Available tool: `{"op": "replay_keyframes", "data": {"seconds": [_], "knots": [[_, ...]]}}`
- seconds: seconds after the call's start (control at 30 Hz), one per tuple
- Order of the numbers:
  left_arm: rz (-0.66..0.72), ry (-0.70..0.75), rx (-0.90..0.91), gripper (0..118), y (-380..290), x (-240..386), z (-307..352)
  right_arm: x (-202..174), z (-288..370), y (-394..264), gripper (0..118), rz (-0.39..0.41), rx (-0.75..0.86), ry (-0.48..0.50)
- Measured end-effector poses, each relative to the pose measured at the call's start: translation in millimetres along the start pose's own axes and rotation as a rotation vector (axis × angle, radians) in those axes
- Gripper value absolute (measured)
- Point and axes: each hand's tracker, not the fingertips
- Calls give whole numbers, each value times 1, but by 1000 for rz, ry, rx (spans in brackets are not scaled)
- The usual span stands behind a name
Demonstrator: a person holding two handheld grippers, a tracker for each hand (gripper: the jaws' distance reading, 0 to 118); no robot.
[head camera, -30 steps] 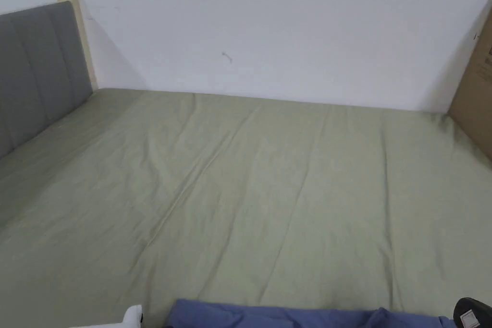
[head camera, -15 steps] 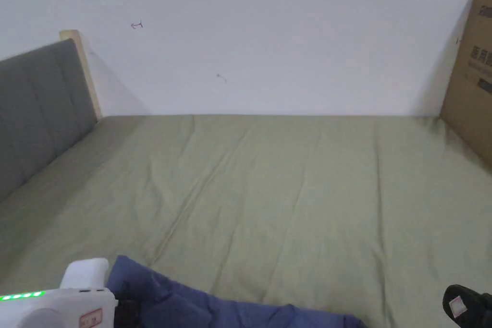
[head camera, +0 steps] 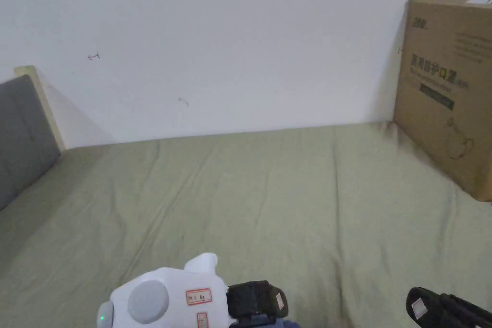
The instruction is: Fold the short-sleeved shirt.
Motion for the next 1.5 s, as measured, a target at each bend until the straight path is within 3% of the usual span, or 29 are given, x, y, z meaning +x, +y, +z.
{"op": "replay_keyframes", "data": {"seconds": [0.2, 0.27, 0.37, 0.4, 0.57, 0.8, 1.03, 1.17, 1.33, 1.5], "knots": [[-124, 103, 56, 106, 11, 0, 27, 9, 0, -2, 0, -24, 6, -11], [-140, 119, 49, 97, 11, -9, 41, 10, -1, -3, 0, -28, 10, -9], [-148, 118, 36, 15, 7, -20, 44, 9, -1, -3, 0, -18, 22, -8], [-145, 130, 25, 6, 5, -23, 39, 9, -1, -3, 0, -12, 27, -9], [-71, 95, -21, 6, -4, -36, -17, 10, -5, -6, 0, -2, 11, -11], [-157, 175, -250, 4, -42, -39, -121, 14, -9, -13, 0, 17, -30, -35], [-49, 21, -252, 3, -57, -30, -93, 9, -10, -14, 0, -7, -40, -23], [-123, -23, -3, 2, -47, -7, -10, -8, -6, -4, 0, 15, -31, 12], [-278, 48, 414, 2, -32, 38, 113, -43, 8, 25, 0, 87, 64, 77], [-420, 232, 824, 0, -31, 64, 189, -89, 22, 58, 0, 301, 295, 53]]}}
